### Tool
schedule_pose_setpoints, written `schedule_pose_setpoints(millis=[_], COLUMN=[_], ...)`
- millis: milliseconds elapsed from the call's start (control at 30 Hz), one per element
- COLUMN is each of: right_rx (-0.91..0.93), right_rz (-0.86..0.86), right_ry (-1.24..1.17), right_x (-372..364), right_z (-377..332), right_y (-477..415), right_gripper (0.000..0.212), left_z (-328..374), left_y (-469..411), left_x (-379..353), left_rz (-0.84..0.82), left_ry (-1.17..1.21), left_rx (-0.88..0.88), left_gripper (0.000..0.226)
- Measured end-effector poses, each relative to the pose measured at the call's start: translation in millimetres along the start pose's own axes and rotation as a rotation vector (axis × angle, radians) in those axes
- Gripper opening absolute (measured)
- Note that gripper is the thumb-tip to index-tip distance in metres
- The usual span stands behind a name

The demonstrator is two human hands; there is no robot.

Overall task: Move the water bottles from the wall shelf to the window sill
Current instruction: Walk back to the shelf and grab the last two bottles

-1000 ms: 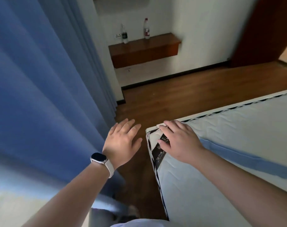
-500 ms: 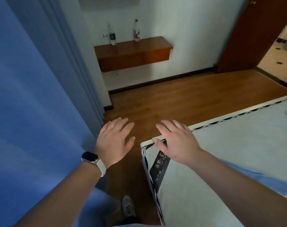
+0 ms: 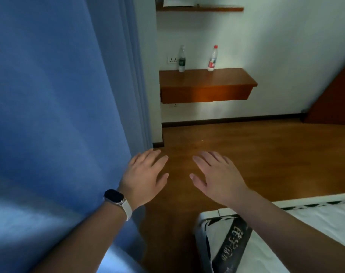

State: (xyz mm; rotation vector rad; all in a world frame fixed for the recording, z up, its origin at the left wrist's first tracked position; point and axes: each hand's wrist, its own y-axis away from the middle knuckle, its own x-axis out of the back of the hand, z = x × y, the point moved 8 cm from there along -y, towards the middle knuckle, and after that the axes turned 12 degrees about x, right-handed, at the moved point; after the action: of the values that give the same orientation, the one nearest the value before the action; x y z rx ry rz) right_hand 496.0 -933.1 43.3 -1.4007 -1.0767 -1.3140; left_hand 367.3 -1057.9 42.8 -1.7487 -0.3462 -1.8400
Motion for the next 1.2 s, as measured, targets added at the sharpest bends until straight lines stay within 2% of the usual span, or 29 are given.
schedule_pose_setpoints(millis=[267,533,733,1200], right_rx=[-0.014,-0.039,-0.050,-0.227], right_rz=[-0.048,-0.105,-0.051,-0.008], right_ry=[-0.015,-0.089,-0.102,-0.078], right_x=[-20.6,-51.1,-35.4,-12.6], right_z=[47.1,147.9,232.1,357.4], right_y=[-73.5,-169.9,-231.0,-281.5], right_gripper=[0.060,0.064,0.064,0.061], left_z=[-19.0,-13.6,5.1,54.5], left_y=[-82.9,-209.1,-314.9,-478.2], left_x=[-22.4,-60.5,-67.4,-99.1], left_rz=[0.013,-0.025,-0.021,-0.087], left_ry=[-0.029,-0.041,-0.069,-0.088], left_rx=[-0.009,-0.023,-0.069,-0.267], left_gripper=[0.048,0.047,0.045,0.050])
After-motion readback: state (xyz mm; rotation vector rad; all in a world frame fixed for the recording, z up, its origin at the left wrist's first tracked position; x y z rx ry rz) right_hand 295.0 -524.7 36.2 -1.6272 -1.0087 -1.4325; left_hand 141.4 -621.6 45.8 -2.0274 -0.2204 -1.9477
